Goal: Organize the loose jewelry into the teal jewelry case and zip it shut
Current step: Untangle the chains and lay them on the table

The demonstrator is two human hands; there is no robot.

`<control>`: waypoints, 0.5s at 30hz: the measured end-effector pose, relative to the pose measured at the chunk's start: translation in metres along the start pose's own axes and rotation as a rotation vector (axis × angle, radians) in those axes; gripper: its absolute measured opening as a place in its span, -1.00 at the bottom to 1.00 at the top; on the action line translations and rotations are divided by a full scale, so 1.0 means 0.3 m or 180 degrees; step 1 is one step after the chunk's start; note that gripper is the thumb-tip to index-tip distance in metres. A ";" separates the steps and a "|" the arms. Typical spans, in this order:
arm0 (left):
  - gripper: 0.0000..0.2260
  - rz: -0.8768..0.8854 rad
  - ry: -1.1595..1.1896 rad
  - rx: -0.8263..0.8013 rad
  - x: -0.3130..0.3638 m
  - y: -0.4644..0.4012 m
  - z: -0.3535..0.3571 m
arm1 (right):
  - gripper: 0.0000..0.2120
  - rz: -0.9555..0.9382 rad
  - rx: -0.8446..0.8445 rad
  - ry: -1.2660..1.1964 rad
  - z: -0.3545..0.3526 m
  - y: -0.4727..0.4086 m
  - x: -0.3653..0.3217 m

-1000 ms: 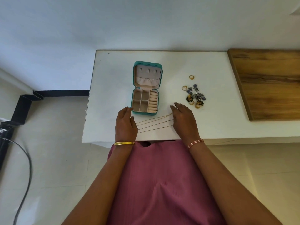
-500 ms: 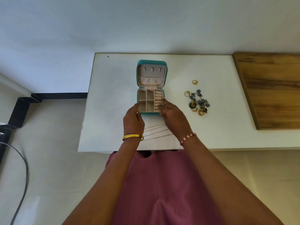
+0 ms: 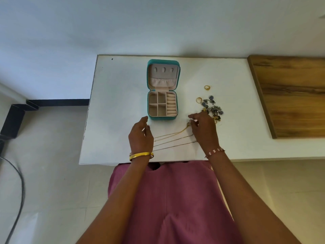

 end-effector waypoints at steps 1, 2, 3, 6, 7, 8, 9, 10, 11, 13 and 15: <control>-0.73 -0.0012 0.0007 -0.0007 -0.005 0.014 -0.001 | -0.78 -0.0051 -0.0090 0.0182 0.015 0.014 0.012; -0.74 -0.0022 0.0004 -0.0031 -0.009 0.027 -0.001 | -0.79 -0.0122 -0.0147 0.0348 0.031 0.025 0.022; -0.75 -0.0029 0.0006 -0.0065 -0.011 0.040 0.000 | -0.82 -0.0183 -0.0168 0.0470 0.041 0.035 0.029; -0.76 -0.0034 -0.0001 -0.0168 -0.012 0.066 0.001 | -0.85 -0.0205 -0.0170 0.0710 0.046 0.045 0.030; -0.76 -0.0033 -0.0004 -0.0191 -0.011 0.070 0.002 | -0.86 -0.0199 -0.0168 0.0796 0.042 0.043 0.026; -0.77 -0.0031 -0.0006 -0.0213 -0.008 0.072 0.002 | -0.88 -0.0200 -0.0168 0.0846 0.036 0.038 0.022; -0.77 -0.0028 -0.0018 -0.0229 -0.003 0.073 0.002 | -0.89 -0.0175 -0.0190 0.0843 0.030 0.032 0.019; -0.77 -0.0012 -0.0038 -0.0238 0.004 0.073 0.003 | -0.91 -0.0149 -0.0210 0.0791 0.023 0.026 0.016; -0.78 0.0014 -0.0051 -0.0241 0.013 0.073 0.003 | -0.93 -0.0102 -0.0242 0.0675 0.016 0.021 0.016; -0.78 0.0060 -0.0061 -0.0273 0.037 0.077 0.006 | -0.97 0.0009 -0.0304 0.0285 -0.002 0.022 0.009; -0.77 0.0087 -0.0070 -0.0359 0.070 0.083 0.007 | -0.97 0.0119 -0.0323 -0.0169 -0.031 0.035 -0.016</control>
Point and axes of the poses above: each hand's wrist, its own y-axis away from the middle knuckle, its own z-axis out of the palm, x = y × z, the point moved 1 cm from there along -y, towards the middle knuckle, and after that the axes turned 7 degrees about y, right-handed, at the moved point
